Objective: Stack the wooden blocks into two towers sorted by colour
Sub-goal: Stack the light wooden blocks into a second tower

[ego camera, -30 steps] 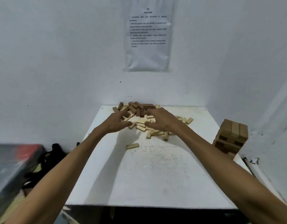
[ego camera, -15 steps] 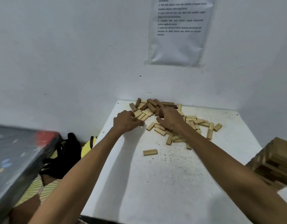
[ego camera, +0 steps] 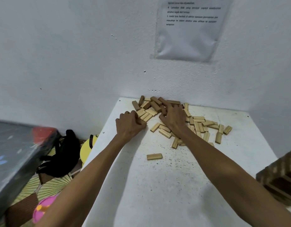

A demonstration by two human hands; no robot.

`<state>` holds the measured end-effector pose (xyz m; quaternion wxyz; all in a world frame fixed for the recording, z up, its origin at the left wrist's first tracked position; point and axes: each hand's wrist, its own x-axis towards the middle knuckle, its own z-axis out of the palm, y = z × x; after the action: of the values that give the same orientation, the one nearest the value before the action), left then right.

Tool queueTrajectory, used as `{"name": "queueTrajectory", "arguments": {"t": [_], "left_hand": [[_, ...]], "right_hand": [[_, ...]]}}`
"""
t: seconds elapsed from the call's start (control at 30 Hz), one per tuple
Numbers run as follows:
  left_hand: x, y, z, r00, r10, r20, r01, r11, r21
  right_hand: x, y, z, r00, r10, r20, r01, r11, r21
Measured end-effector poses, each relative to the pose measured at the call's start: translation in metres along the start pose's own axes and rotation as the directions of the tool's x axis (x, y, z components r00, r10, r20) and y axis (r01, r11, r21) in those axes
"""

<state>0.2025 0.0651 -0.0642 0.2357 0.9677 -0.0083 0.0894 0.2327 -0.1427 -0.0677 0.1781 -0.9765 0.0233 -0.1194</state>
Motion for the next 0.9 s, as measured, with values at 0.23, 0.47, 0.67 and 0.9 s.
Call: {"name": "queueTrajectory", "arguments": {"t": [0.23, 0.47, 0.67, 0.9], "left_hand": [[-0.018, 0.002, -0.008, 0.994, 0.106, -0.019, -0.108, 0.980, -0.170], [-0.071, 0.016, -0.024, 0.948, 0.311, 0.059, -0.281, 0.913, -0.295], [-0.142, 0.025, -0.030, 0.907, 0.403, 0.120, -0.348, 0.879, -0.325], [-0.206, 0.025, -0.015, 0.864, 0.491, 0.113, -0.435, 0.840, -0.324]], "right_hand": [[-0.016, 0.007, -0.015, 0.998, 0.022, -0.057, -0.015, 0.994, 0.110], [-0.108, 0.013, -0.053, 0.989, -0.041, -0.140, 0.068, 0.977, 0.201], [-0.212, 0.027, -0.076, 0.997, -0.013, -0.071, 0.032, 0.963, 0.268], [-0.278, 0.043, -0.077, 0.999, -0.034, 0.005, 0.032, 0.971, 0.235]]}}
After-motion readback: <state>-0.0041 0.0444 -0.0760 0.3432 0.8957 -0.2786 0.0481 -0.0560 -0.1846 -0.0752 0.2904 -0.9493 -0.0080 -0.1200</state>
